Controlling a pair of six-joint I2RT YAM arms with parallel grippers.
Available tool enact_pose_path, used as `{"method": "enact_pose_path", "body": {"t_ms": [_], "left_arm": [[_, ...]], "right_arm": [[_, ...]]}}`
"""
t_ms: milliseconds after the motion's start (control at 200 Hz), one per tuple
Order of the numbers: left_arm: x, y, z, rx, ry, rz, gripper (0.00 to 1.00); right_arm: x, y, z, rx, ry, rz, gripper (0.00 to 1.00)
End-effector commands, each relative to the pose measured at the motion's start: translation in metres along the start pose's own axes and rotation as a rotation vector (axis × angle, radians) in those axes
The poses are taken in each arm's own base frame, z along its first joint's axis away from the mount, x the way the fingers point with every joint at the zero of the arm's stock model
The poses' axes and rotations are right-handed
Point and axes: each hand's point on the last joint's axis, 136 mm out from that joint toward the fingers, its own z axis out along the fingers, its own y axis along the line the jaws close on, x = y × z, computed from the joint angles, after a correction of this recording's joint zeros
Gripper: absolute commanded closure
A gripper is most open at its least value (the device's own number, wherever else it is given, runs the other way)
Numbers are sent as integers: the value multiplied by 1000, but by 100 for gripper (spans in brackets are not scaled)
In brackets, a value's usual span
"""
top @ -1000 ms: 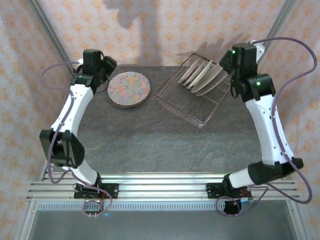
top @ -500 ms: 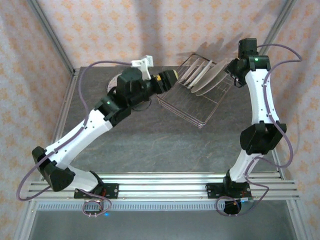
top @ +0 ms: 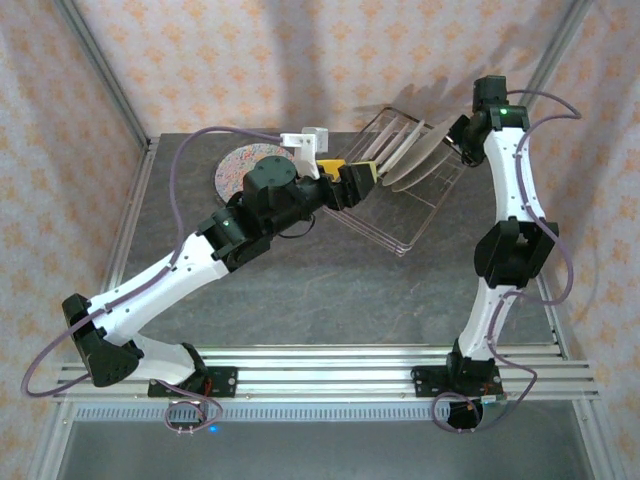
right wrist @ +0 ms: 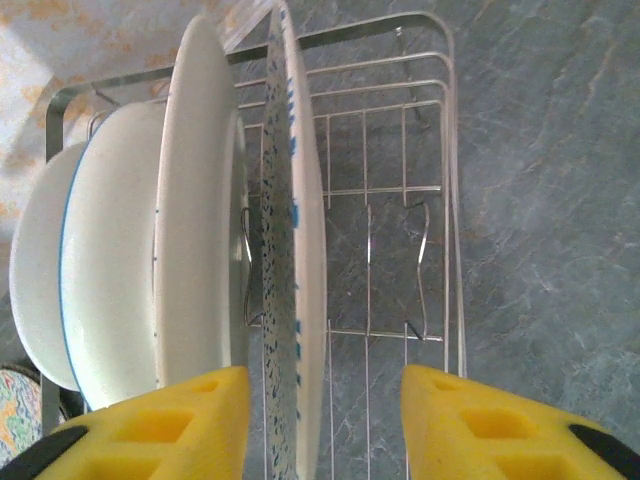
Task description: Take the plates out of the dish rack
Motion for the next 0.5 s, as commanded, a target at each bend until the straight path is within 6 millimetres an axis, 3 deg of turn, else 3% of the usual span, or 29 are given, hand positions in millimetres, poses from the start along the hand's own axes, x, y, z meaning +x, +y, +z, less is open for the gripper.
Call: {"method": "enact_pose_path", "body": {"t_ms": [0,490], "left_arm": [[-10,-6,-1,6,-39,28,18],[-12,-4,-7,-12,-39,40,16]], "right_arm": [[-10,7,2,-36,-11,-14,63],[-8,7,17,-28,22,-35,87]]}}
